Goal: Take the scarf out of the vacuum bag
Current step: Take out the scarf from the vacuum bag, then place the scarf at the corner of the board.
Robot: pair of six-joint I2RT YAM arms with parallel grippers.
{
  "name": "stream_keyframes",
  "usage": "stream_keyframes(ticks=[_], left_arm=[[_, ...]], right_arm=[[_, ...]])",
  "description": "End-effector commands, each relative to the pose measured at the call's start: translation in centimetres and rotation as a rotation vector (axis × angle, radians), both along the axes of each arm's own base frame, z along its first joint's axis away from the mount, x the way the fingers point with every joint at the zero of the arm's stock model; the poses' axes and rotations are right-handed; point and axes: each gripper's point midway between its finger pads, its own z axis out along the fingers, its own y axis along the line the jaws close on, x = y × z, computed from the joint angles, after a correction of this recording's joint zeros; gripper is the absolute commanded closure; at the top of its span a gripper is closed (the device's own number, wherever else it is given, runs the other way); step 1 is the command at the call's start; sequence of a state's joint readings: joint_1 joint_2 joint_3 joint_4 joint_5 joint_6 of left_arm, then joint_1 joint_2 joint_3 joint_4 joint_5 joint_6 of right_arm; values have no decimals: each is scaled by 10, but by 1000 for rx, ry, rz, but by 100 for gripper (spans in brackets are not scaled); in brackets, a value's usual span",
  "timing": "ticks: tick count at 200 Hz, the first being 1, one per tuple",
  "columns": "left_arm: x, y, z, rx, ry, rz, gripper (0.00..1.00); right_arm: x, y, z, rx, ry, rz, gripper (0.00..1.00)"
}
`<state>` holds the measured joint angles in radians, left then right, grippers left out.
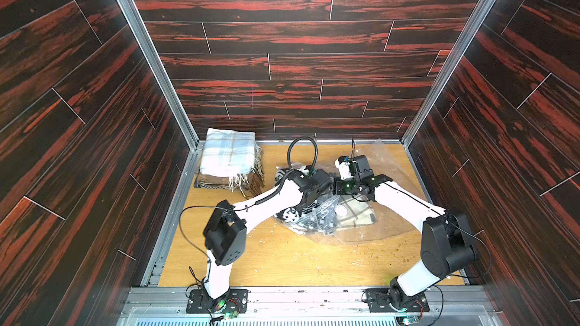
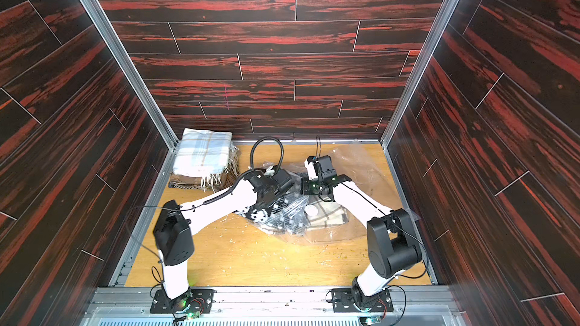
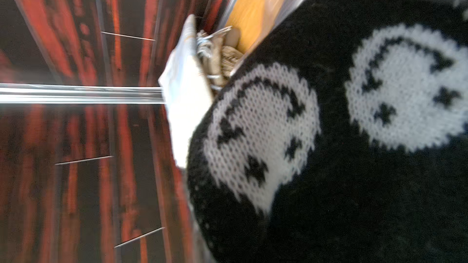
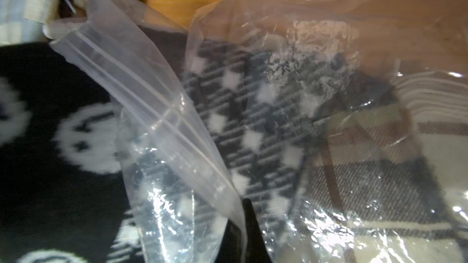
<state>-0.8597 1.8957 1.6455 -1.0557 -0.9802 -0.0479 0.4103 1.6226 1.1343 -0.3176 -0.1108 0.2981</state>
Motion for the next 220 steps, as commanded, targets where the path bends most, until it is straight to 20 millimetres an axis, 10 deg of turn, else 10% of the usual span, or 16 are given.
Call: stream_keyframes(ticks=[1, 134, 220], left_arm=[[-5, 34, 74, 95, -193, -4, 100], [-46, 103, 98, 65, -191, -359, 100], [-27, 175, 151, -11, -403, -306, 100]], right_arm=[[2, -2, 0, -23, 2, -5, 100], [-7, -9, 21, 11, -58, 30, 100], [-7, -6, 22, 42, -57, 41, 100]])
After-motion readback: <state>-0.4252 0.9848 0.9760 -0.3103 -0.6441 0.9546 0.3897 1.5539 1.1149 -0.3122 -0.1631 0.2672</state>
